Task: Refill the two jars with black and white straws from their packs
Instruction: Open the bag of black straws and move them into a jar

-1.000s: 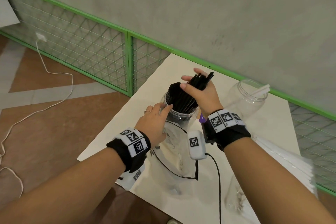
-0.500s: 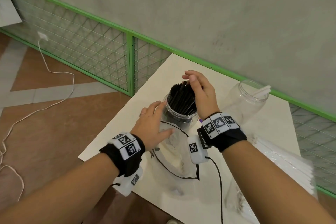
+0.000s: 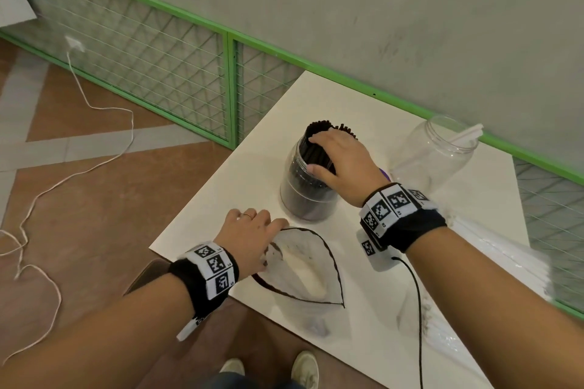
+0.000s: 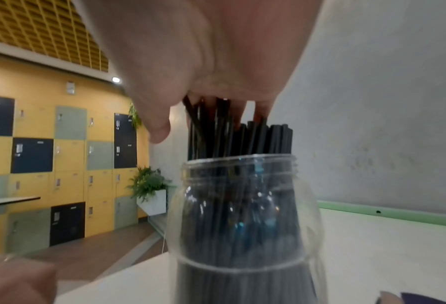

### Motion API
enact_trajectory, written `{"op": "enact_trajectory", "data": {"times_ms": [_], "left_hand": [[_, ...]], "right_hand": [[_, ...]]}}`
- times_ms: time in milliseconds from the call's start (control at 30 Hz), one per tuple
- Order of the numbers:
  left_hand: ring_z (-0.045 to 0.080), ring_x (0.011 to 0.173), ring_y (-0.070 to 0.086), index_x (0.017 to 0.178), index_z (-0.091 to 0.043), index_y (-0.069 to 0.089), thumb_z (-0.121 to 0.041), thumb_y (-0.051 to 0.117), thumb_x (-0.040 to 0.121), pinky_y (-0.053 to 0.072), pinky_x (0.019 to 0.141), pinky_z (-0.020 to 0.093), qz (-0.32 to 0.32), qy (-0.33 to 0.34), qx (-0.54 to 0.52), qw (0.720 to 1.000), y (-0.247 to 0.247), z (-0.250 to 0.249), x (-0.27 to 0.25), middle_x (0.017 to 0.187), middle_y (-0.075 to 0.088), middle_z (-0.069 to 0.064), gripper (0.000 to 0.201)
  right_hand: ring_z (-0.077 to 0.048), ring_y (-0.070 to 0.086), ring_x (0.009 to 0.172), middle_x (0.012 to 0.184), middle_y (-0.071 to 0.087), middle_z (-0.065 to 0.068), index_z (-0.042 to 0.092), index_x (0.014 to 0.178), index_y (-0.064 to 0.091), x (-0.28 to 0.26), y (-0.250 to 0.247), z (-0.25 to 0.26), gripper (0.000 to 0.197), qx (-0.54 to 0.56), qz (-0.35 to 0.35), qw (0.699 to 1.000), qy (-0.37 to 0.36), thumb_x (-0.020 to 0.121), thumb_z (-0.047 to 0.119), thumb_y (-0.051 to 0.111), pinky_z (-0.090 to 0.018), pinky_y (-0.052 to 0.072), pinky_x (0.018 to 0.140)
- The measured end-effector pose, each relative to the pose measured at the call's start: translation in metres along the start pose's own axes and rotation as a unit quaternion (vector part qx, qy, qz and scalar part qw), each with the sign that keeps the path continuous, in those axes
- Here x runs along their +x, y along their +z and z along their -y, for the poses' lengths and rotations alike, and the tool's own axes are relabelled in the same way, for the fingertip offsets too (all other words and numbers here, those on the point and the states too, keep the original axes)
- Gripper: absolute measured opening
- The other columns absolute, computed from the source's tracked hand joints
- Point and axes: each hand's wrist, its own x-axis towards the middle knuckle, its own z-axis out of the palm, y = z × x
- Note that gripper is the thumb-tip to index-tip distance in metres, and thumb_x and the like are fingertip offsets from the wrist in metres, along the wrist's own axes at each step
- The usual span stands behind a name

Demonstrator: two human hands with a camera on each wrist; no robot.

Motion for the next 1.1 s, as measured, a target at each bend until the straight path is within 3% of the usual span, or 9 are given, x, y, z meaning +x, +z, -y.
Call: {"op": "enact_trajectory", "data": {"times_ms": [67, 167, 300, 400, 500, 600, 700, 933, 1100], "left_hand": [[0.027, 0.104, 0.051, 0.14, -0.032, 0.017, -0.025, 0.056, 0.085, 0.041, 0.081, 0.037, 0.021, 0.001, -0.026, 0.999, 0.01, -0.003, -0.003, 0.123, 0.043, 0.004, 0.068], [0.031, 0.09, 0.058, 0.14, -0.031, 0.022, -0.012, 0.049, 0.089, 0.045, 0.066, 0.037, 0.045, -0.036, -0.112, 0.992, 0.02, 0.001, -0.005, 0.117, 0.041, 0.007, 0.061], [0.034, 0.08, 0.054, 0.137, -0.026, 0.034, -0.003, 0.046, 0.087, 0.049, 0.073, 0.045, -0.087, -0.115, -0.23, 0.963, 0.015, 0.012, 0.002, 0.114, 0.038, 0.011, 0.057], [0.032, 0.099, 0.049, 0.14, -0.031, 0.03, 0.001, 0.047, 0.083, 0.047, 0.087, 0.04, -0.123, -0.098, -0.239, 0.958, 0.017, 0.014, 0.004, 0.128, 0.032, 0.01, 0.069], [0.036, 0.139, 0.018, 0.147, -0.037, 0.011, -0.028, 0.054, 0.084, 0.027, 0.109, 0.05, -0.016, -0.039, -0.142, 0.989, 0.035, 0.009, -0.004, 0.154, 0.008, 0.009, 0.077], [0.03, 0.145, -0.01, 0.149, -0.031, 0.009, -0.068, 0.041, 0.082, 0.005, 0.111, 0.062, 0.118, -0.057, -0.047, 0.99, 0.055, 0.007, -0.013, 0.158, -0.012, 0.001, 0.083], [0.03, 0.145, -0.011, 0.15, -0.027, 0.008, -0.069, 0.038, 0.084, 0.003, 0.111, 0.063, 0.166, -0.081, -0.003, 0.983, 0.058, 0.007, -0.012, 0.159, -0.012, 0.003, 0.083], [0.032, 0.144, -0.015, 0.149, -0.024, 0.01, -0.061, 0.036, 0.089, -0.001, 0.112, 0.062, 0.103, -0.144, -0.019, 0.984, 0.048, 0.002, 0.003, 0.157, -0.017, 0.009, 0.075], [0.031, 0.145, -0.009, 0.148, -0.03, -0.011, -0.067, 0.051, 0.079, 0.002, 0.114, 0.057, 0.067, -0.136, -0.101, 0.983, 0.042, 0.002, 0.002, 0.159, -0.011, 0.006, 0.099]], "right_hand": [[-0.03, 0.028, 0.142, 0.149, 0.04, -0.006, 0.015, 0.141, 0.042, -0.006, 0.007, -0.004, 0.063, -0.022, 0.016, 1.0, -0.015, 0.086, 0.031, 0.067, -0.05, 0.025, 0.115], [-0.028, 0.017, 0.147, 0.157, 0.028, -0.002, 0.018, 0.147, 0.033, -0.008, 0.012, -0.008, 0.073, -0.057, 0.041, 0.998, -0.011, 0.084, 0.016, 0.069, -0.05, 0.019, 0.117], [-0.025, 0.007, 0.149, 0.161, 0.015, 0.001, 0.02, 0.151, 0.019, -0.001, 0.015, -0.009, 0.074, -0.097, 0.052, 0.994, -0.001, 0.09, 0.009, 0.06, -0.045, 0.01, 0.118], [-0.023, 0.001, 0.149, 0.162, 0.007, 0.003, 0.022, 0.153, 0.01, 0.01, 0.018, -0.006, 0.074, -0.123, 0.057, 0.991, 0.015, 0.094, 0.013, 0.054, -0.042, 0.004, 0.119], [-0.022, -0.002, 0.149, 0.162, 0.001, 0.004, 0.022, 0.153, 0.004, 0.018, 0.018, -0.002, 0.075, -0.138, 0.069, 0.988, 0.024, 0.096, 0.022, 0.053, -0.043, 0.004, 0.119], [-0.022, -0.005, 0.149, 0.162, -0.002, 0.003, 0.021, 0.153, 0.0, 0.021, 0.018, 0.0, 0.079, -0.143, 0.082, 0.986, 0.029, 0.095, 0.03, 0.054, -0.043, 0.003, 0.12], [-0.022, -0.006, 0.149, 0.162, -0.003, 0.003, 0.021, 0.153, 0.0, 0.021, 0.016, 0.001, 0.082, -0.143, 0.09, 0.985, 0.028, 0.094, 0.033, 0.055, -0.043, 0.003, 0.12], [-0.024, -0.004, 0.149, 0.162, 0.0, 0.003, 0.024, 0.153, 0.007, 0.017, 0.013, 0.004, 0.08, -0.132, 0.067, 0.989, 0.021, 0.091, 0.035, 0.057, -0.045, 0.001, 0.119], [-0.022, -0.004, 0.149, 0.162, 0.001, 0.004, 0.025, 0.153, 0.007, 0.007, 0.016, 0.005, 0.08, -0.122, 0.058, 0.99, 0.031, 0.091, 0.036, 0.057, -0.045, 0.001, 0.119]]}}
